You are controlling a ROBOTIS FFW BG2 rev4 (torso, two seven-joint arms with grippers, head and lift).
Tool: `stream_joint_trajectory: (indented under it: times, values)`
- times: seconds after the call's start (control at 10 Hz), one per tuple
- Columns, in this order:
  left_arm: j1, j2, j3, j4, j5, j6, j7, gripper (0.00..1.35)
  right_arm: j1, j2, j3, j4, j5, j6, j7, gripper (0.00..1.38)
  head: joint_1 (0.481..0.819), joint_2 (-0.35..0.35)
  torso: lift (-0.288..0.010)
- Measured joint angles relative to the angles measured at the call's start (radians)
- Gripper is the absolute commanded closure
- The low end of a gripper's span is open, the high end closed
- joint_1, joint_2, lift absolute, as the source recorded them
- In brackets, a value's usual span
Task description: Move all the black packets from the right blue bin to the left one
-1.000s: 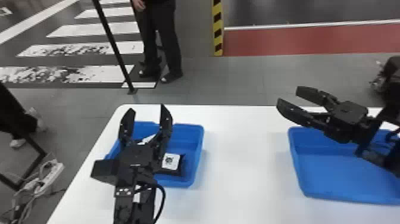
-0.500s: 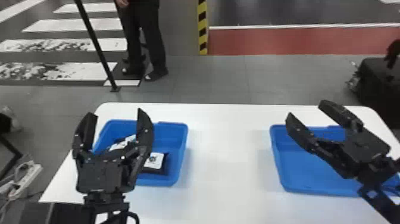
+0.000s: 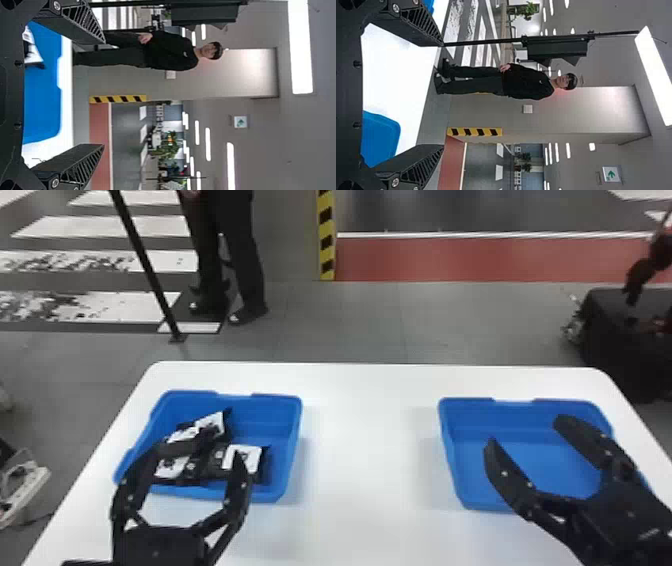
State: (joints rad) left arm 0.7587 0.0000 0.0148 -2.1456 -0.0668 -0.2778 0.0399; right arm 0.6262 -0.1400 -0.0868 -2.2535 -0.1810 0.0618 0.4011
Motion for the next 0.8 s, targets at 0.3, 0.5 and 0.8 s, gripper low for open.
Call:
stream_joint_trajectory:
  times: [0.3,0.5,0.8]
  values:
    - [0.085,0.0,0.042,-0.008,-0.012,0.039,0.041,0.1,0.125,0.006,-0.011,-0.037,0.029,0.0,-0.038,0.12,0.695,0.119,-0.11]
    - [0.104,0.0,0.058,-0.008,0.007,-0.004,0.083,0.1,0.188,0.035,-0.032,-0.056,0.033,-0.048,-0.102,0.12,0.695,0.118,-0.11]
    - [0.101,0.0,0.052,-0.008,0.04,-0.026,0.083,0.1,0.24,0.058,-0.06,-0.029,0.01,-0.091,-0.106,0.12,0.695,0.086,-0.11]
